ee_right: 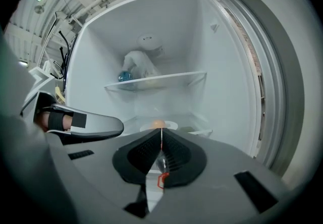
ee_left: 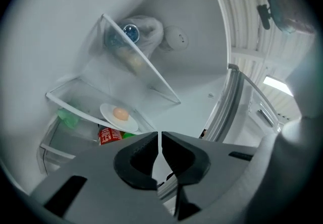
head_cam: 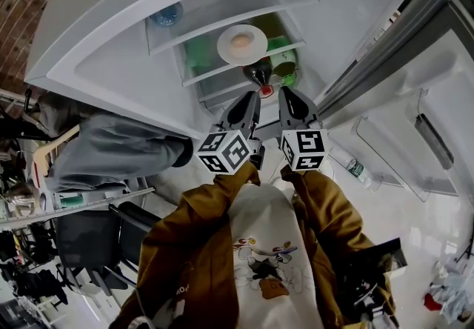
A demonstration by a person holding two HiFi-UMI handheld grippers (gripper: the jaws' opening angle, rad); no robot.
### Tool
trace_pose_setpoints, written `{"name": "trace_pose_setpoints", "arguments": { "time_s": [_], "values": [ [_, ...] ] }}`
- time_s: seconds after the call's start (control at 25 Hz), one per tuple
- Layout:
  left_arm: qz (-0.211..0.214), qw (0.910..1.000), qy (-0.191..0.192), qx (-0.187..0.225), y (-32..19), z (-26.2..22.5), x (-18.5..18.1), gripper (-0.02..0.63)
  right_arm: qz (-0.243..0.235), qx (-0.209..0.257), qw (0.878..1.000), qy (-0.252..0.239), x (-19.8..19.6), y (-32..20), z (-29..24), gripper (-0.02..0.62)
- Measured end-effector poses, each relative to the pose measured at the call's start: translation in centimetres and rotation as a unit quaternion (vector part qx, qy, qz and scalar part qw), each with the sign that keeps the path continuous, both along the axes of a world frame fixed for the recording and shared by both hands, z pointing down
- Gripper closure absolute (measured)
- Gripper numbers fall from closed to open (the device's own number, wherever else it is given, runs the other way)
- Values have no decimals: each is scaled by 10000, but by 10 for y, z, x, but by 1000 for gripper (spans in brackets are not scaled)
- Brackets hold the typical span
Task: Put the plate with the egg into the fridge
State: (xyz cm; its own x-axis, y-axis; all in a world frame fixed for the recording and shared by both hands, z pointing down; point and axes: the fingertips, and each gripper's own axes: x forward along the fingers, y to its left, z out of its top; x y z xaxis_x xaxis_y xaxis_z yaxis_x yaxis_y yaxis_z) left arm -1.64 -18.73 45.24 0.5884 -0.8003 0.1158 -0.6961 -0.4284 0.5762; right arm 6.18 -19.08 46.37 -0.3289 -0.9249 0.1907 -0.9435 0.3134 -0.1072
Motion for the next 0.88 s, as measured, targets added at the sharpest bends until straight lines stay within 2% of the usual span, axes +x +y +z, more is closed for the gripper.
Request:
{"name": "trace_pose_setpoints", "arguments": {
  "time_s": [0.16,0.44,0.88],
  "values": [
    [97,9994,-269,216,12,-5,1,577,-26,12,9999,97,-3,6,-3,588],
    [179,9977,-447,468,27,-14,5,584,-71,44,9999,126,1,18,-7,588],
    [243,9975,-441,488,43,-18,13,584,32,-68,9998,208,13,43,-11,589]
  ]
}}
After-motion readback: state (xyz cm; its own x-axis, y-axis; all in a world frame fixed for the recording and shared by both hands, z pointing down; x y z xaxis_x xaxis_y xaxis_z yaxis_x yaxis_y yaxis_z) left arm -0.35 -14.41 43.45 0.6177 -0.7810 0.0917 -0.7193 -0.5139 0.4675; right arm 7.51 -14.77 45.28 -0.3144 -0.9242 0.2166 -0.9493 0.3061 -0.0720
